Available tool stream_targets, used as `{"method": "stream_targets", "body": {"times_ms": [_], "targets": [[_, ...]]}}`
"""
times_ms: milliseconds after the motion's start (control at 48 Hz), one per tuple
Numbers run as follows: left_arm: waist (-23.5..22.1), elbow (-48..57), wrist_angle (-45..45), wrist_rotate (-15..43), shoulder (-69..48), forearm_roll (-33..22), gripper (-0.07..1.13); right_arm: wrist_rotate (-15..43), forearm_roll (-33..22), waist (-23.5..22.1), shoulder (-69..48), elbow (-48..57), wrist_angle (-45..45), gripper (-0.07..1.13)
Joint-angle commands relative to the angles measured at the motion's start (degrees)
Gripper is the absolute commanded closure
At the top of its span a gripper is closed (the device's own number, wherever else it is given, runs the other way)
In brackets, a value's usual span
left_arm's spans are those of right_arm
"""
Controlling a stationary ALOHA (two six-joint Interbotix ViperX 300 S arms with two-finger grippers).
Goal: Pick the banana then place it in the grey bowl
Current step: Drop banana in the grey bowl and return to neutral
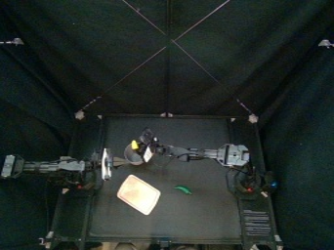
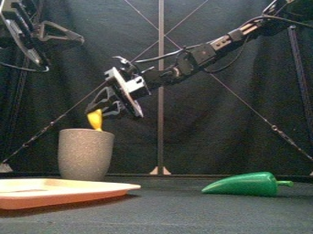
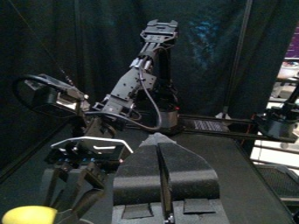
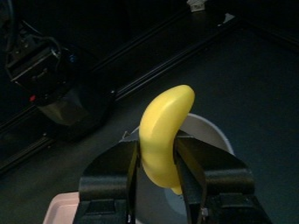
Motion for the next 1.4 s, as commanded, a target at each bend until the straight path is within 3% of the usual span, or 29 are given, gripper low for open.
{"method": "stream_targets", "body": {"times_ms": [21, 146, 271, 583, 938, 1396], "targets": [[0.1, -0.8, -0.3, 0.0, 0.2, 0.1, 1.04, -0.1, -2.5, -0.4, -1.1, -1.8, -0.4, 0.38], [0.1, -0.8, -0.2, 0.1, 0.2, 0.1, 1.04, 0.0, -4.4, -0.2, -1.4, -1.4, -1.1, 0.22], [0.1, -0.8, -0.3, 0.1, 0.2, 0.2, 1.04, -0.2, -5.2, 0.3, -2.9, -0.5, -1.4, 0.14], [0.2, -0.4, -0.2, 0.2, 0.2, 0.2, 1.04, -0.1, -5.3, 0.6, -12.5, 11.0, -3.3, 0.14], [2.2, -0.2, -0.2, 0.4, 0.2, 0.2, 1.04, -0.2, -5.4, 1.5, -25.5, 29.7, -18.0, 0.14], [6.2, 1.5, 0.0, 0.4, 0.3, 0.4, 1.04, 0.5, -4.7, 0.5, -35.0, 40.5, -22.6, 0.14]]}}
